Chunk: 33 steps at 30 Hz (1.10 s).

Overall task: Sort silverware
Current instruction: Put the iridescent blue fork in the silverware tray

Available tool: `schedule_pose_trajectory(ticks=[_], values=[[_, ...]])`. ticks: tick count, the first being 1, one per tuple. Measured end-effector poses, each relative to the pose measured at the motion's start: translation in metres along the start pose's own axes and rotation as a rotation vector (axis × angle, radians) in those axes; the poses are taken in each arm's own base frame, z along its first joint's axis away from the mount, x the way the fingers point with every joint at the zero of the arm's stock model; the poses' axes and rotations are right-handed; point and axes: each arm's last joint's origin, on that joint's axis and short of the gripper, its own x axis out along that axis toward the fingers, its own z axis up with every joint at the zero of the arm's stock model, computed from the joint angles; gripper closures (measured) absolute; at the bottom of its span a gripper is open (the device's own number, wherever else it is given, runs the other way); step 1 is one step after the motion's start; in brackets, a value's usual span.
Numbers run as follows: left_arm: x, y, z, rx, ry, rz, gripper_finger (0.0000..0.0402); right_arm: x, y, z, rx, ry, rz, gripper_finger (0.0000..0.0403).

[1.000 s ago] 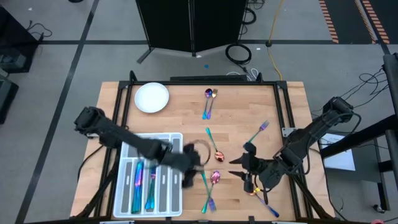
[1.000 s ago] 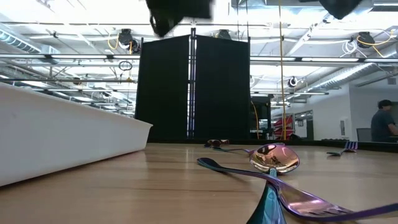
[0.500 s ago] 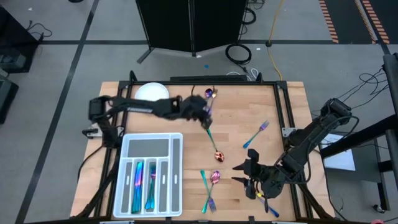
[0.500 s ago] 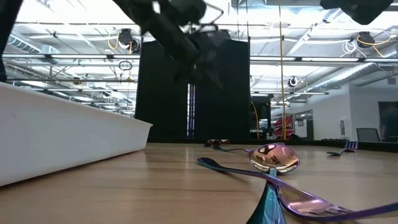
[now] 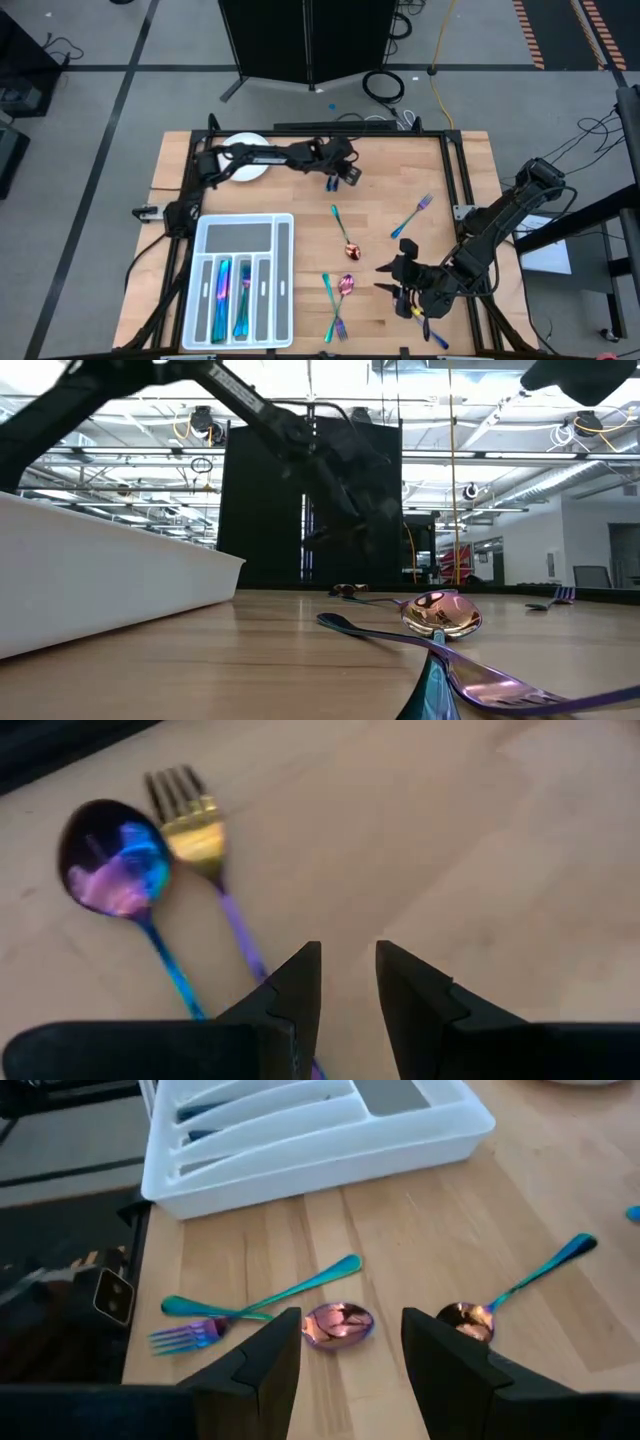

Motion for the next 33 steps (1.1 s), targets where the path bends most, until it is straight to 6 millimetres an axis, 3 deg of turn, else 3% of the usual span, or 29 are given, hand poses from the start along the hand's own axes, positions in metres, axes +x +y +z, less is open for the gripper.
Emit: schedule_pose_trajectory(ticks=[5, 22, 25, 33], values=[[0.013, 0.005, -0.001, 0.007, 0.042, 0.105, 0.0302, -0.004, 0.004, -0.004, -0.006, 0.023, 0.028, 0.0241], [0.007, 0.004, -0.011, 0.005, 0.15, 0.141, 0.0302, -0.008, 0.009, -0.006, -0.012, 0.009, 0.058, 0.0241], [0.013, 0.004, -0.016, -0.005, 0.201, 0.083, 0.0302, -0.008, 0.009, -0.006, -0.008, 0.005, 0.063, 0.0241], [0.019, 0.006, -0.029, 0.01, 0.242, 0.189, 0.0302, -0.006, 0.009, -0.003, -0.07, -0.007, 0.063, 0.0241]])
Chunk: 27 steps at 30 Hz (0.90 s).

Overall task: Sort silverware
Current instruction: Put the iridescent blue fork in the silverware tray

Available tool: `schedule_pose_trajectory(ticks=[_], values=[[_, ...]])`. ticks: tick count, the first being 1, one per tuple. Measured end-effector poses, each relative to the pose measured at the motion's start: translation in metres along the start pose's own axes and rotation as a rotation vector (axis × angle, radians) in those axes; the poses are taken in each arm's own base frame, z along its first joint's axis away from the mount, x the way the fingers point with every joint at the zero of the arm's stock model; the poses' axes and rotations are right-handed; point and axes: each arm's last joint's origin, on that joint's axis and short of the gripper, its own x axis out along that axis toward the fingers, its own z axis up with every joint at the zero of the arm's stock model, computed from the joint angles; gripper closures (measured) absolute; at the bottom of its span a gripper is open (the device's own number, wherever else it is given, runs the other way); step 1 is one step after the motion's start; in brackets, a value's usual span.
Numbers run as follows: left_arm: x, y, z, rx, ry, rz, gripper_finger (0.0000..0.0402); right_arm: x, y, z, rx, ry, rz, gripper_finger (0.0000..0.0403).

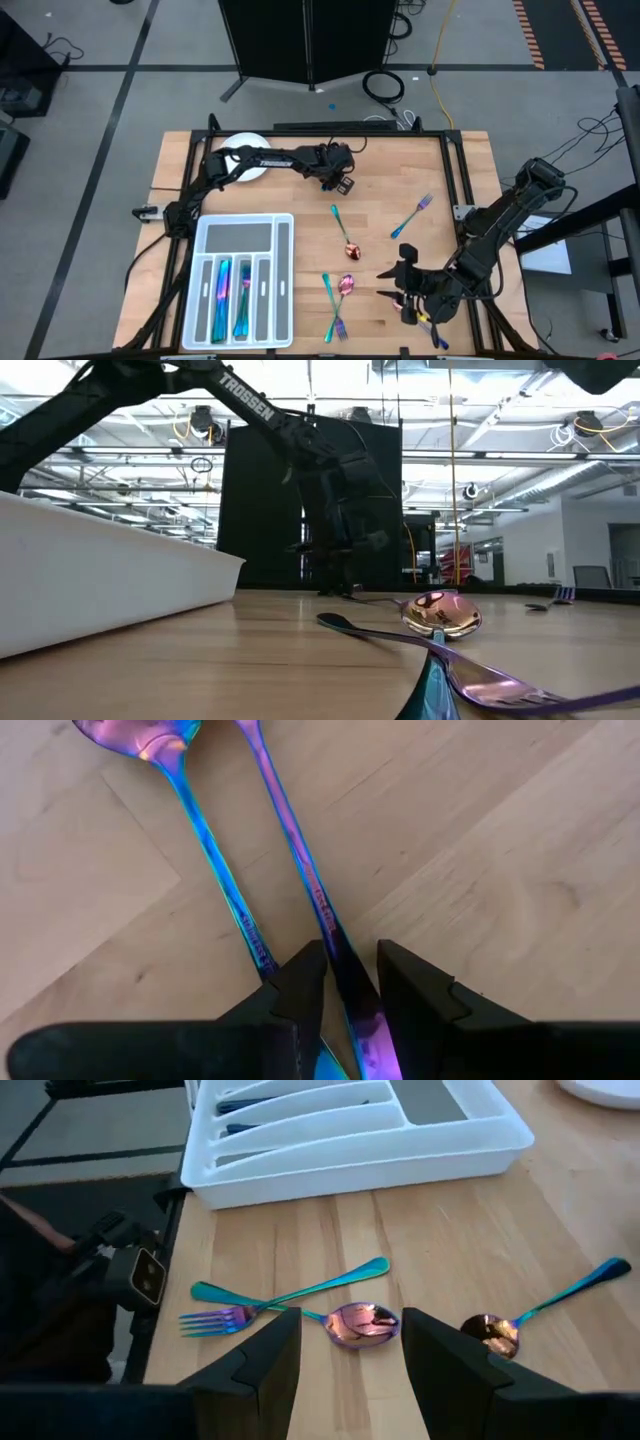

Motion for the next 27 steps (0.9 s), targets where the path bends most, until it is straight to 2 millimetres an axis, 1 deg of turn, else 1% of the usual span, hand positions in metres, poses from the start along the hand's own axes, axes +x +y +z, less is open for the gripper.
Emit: schedule_pose_trajectory(ticks=[8, 11, 15, 18, 20, 23, 25, 27], values=[[0.0, 0.0, -0.002, 0.003, 0.022, -0.007, 0.0308, 0.004, -0.004, 0.005, -0.067, -0.009, -0.009, 0.0241], [0.001, -0.001, -0.003, 0.004, 0.026, -0.011, 0.033, 0.004, -0.004, 0.005, -0.082, -0.009, -0.01, 0.0241], [0.001, -0.001, -0.003, -0.004, 0.027, -0.017, 0.0375, 0.004, -0.004, 0.005, -0.086, -0.009, -0.009, 0.0241], [-0.001, -0.002, -0.002, -0.002, 0.022, -0.021, 0.0381, 0.003, -0.004, 0.005, -0.086, -0.009, -0.009, 0.0241], [-0.005, -0.003, -0.001, 0.003, 0.009, -0.032, 0.0381, 0.003, -0.004, 0.005, -0.085, -0.009, -0.009, 0.0241], [-0.013, -0.008, 0.002, 0.002, -0.018, -0.094, 0.0381, 0.003, -0.004, 0.005, -0.086, -0.009, -0.009, 0.0241], [-0.022, -0.014, 0.007, 0.003, -0.065, -0.154, 0.0381, 0.003, -0.004, 0.005, -0.086, -0.009, -0.009, 0.0241], [-0.032, -0.02, 0.011, 0.016, -0.111, -0.203, 0.0395, 0.003, -0.004, 0.005, -0.085, -0.009, -0.01, 0.0241]])
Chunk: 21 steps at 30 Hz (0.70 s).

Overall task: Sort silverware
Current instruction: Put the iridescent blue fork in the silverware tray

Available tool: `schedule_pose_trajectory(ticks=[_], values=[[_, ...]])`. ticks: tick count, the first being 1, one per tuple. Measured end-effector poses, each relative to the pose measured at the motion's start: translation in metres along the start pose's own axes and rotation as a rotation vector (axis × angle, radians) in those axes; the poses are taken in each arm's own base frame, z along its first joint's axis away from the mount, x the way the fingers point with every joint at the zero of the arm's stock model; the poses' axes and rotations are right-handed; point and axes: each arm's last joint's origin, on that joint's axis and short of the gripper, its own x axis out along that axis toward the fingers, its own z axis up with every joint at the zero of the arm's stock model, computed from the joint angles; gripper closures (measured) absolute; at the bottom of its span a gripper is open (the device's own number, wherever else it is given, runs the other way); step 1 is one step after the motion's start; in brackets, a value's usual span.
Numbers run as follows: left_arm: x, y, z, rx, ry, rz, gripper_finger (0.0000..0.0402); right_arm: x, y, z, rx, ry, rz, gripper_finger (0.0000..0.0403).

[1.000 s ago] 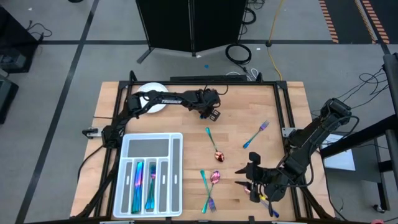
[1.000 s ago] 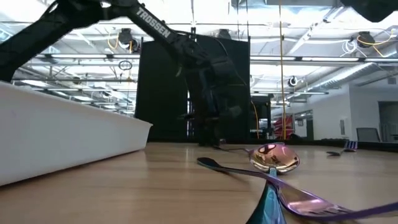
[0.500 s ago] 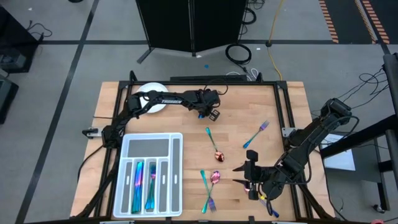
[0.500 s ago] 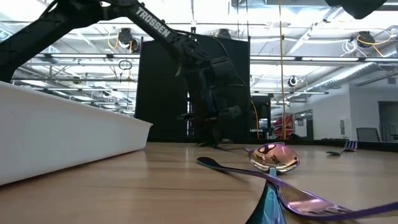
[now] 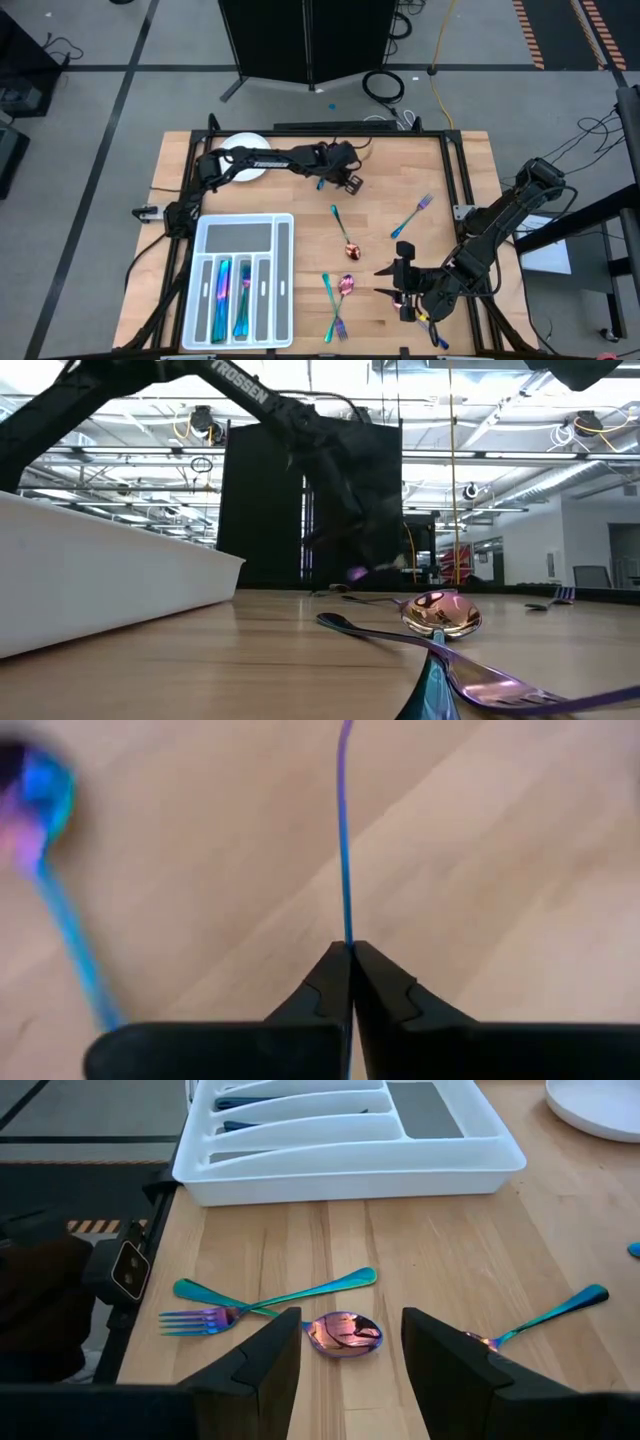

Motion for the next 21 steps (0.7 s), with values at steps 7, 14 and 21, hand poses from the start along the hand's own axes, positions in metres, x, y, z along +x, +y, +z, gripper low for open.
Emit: schedule_pose_trajectory(ticks=[7, 14, 21], values=[[-0.021, -0.026, 0.011, 0.052, -0.157, -0.111, 0.04, 0.0, 0.001, 0.001, 0.011, -0.011, 0.009, 0.0241], [-0.055, -0.035, 0.018, 0.088, -0.209, -0.148, 0.04, 0.0, 0.002, 0.002, 0.025, -0.014, 0.022, 0.0241], [-0.119, -0.048, 0.014, 0.233, -0.242, -0.127, 0.04, -0.001, 0.002, 0.002, 0.023, -0.002, 0.037, 0.0241]])
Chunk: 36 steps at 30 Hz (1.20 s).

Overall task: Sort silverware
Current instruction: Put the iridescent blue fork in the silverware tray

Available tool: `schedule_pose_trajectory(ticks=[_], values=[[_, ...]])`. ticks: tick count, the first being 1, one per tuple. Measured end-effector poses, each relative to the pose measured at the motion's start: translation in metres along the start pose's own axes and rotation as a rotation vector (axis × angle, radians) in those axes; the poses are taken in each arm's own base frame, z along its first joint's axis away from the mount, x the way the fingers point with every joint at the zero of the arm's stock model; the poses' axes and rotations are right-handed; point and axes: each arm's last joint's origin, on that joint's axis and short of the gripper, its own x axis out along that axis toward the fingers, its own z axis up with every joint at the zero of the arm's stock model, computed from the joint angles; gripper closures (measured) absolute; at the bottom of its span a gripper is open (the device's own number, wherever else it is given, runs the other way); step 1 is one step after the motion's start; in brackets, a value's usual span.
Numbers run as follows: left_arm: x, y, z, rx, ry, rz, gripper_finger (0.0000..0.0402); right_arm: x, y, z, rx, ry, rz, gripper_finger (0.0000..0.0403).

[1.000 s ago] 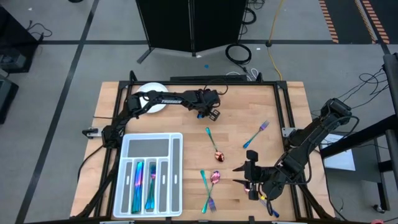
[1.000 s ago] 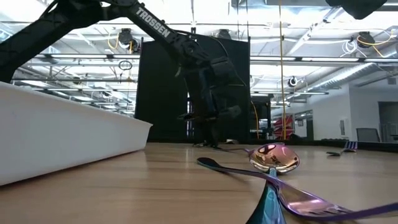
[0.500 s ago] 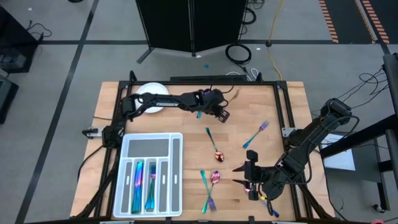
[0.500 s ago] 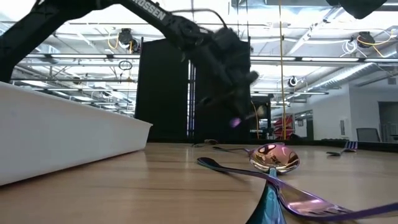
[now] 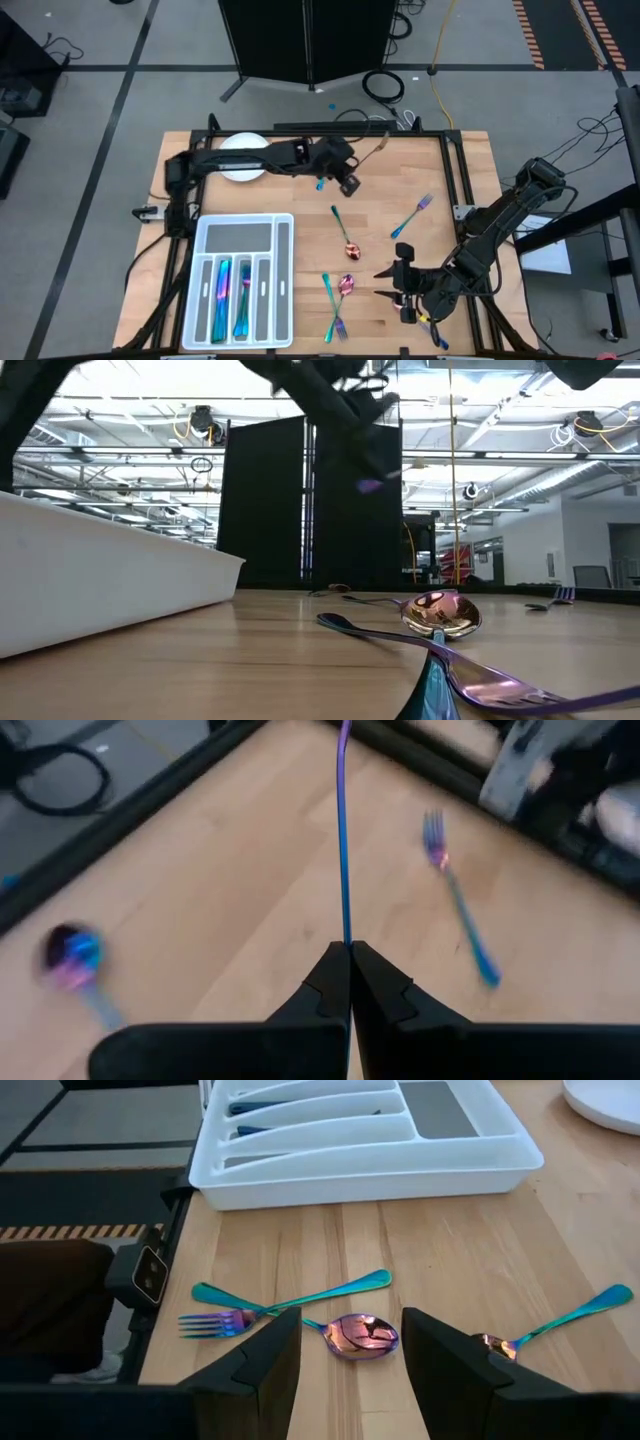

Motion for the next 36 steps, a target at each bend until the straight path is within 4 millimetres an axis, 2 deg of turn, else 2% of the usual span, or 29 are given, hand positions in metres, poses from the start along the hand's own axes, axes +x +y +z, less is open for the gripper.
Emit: schedule_pose_trajectory(ticks=[6, 10, 14, 18, 22, 25, 28, 31, 33, 36], values=[[-0.06, -0.02, -0.009, 0.081, 0.01, -0.03, 0.0401, -0.006, -0.002, 0.004, 0.013, -0.015, 0.011, 0.0241], [-0.092, -0.04, -0.032, 0.122, 0.039, -0.095, 0.0401, -0.007, -0.003, 0.005, 0.0, -0.02, 0.009, 0.0241], [-0.121, -0.067, -0.058, 0.175, 0.03, -0.264, 0.0401, -0.006, -0.004, 0.006, -0.013, -0.024, 0.003, 0.0241], [-0.135, -0.1, -0.092, 0.24, -0.01, -0.469, 0.0401, -0.004, -0.006, 0.008, -0.015, -0.031, -0.006, 0.0241], [-0.149, -0.133, -0.12, 0.327, -0.142, -0.693, 0.0401, -0.001, -0.008, 0.013, -0.011, -0.055, -0.008, 0.0241], [-0.157, -0.15, -0.141, 0.386, -0.207, -0.76, 0.0401, 0.0, -0.006, 0.018, -0.015, -0.1, 0.012, 0.0241], [-0.165, -0.161, -0.158, 0.405, -0.266, -0.692, 0.0401, -0.001, -0.003, 0.023, -0.037, -0.145, 0.037, 0.0241], [-0.171, -0.163, -0.173, 0.343, -0.272, -0.469, 0.0401, -0.002, -0.001, 0.027, -0.069, -0.18, 0.051, 0.0241], [-0.173, -0.156, -0.184, 0.282, -0.212, -0.333, 0.0401, -0.002, -0.001, 0.029, -0.089, -0.196, 0.053, 0.0241], [-0.178, -0.141, -0.193, 0.092, -0.108, -0.192, 0.0401, -0.001, -0.003, 0.03, -0.096, -0.198, 0.045, 0.0241]])
